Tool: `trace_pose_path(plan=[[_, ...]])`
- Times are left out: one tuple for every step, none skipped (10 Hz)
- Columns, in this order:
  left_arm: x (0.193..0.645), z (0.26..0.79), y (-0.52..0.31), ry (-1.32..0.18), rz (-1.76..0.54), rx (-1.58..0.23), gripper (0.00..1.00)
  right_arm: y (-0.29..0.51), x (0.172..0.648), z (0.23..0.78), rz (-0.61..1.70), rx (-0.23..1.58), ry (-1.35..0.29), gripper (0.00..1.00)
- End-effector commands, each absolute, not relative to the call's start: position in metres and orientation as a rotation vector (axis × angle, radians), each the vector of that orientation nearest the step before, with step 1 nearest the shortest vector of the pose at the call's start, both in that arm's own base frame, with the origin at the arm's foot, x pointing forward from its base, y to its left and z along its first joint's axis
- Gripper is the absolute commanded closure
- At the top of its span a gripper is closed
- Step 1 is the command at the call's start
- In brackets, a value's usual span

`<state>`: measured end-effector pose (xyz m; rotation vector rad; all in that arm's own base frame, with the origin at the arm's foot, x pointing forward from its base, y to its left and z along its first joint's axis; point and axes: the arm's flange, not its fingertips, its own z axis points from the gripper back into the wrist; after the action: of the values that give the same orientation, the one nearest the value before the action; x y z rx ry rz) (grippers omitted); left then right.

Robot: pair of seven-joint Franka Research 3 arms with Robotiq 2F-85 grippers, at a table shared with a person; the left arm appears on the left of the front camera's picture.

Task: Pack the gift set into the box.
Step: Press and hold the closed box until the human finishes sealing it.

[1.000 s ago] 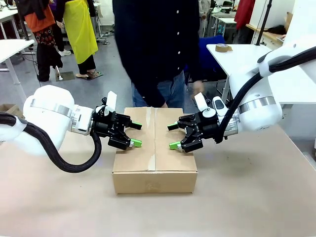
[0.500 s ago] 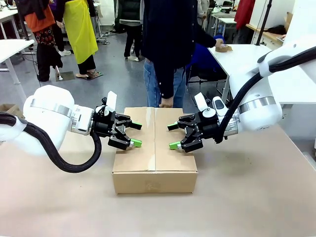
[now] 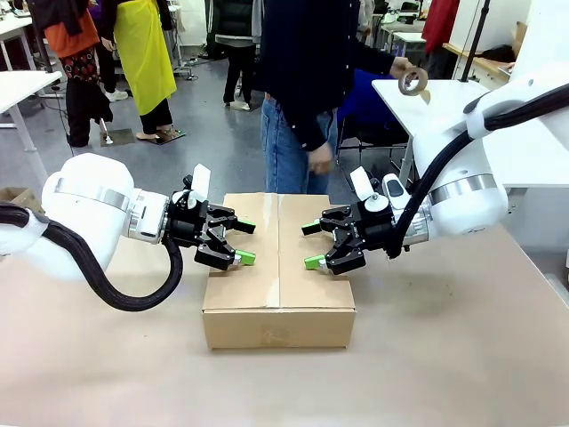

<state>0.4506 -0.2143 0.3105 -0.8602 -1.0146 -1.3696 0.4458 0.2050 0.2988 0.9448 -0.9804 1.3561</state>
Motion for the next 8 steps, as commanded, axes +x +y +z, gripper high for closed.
trace_pose_path(plan=[[0.4492, 0.3084, -0.2147, -1.013, -1.372, -0.866, 0.00, 0.2051, 0.4450, 0.2973, 1.361, 0.935, -0.994, 0.00], [0.4492, 0.3084, -0.2147, -1.013, -1.372, -0.866, 0.00, 0.2051, 0.4450, 0.2973, 1.361, 0.935, -0.994, 0.00], [0.4492, 0.3084, -0.2147, -1.013, -1.372, -0.866, 0.00, 0.2051, 0.4450, 0.2973, 1.361, 0.935, -0.994, 0.00], [0.4492, 0.3084, -0.2147, -1.013, -1.372, -0.866, 0.00, 0.2051, 0.4450, 0.2973, 1.361, 0.935, -0.994, 0.00], [0.4492, 0.3084, -0.2147, -1.013, -1.372, -0.866, 0.00, 0.2051, 0.4450, 0.2973, 1.361, 0.935, -0.994, 0.00], [0.4492, 0.3084, -0.2147, -1.013, -1.372, -0.866, 0.00, 0.2051, 0.4450, 0.2973, 1.361, 0.935, -0.994, 0.00], [0.4492, 0.3084, -0.2147, -1.013, -1.372, -0.866, 0.00, 0.2051, 0.4450, 0.2973, 1.361, 0.935, -0.994, 0.00], [0.4492, 0.3084, -0.2147, -1.013, -1.372, -0.866, 0.00, 0.2051, 0.4450, 0.2973, 1.361, 0.935, -0.994, 0.00]])
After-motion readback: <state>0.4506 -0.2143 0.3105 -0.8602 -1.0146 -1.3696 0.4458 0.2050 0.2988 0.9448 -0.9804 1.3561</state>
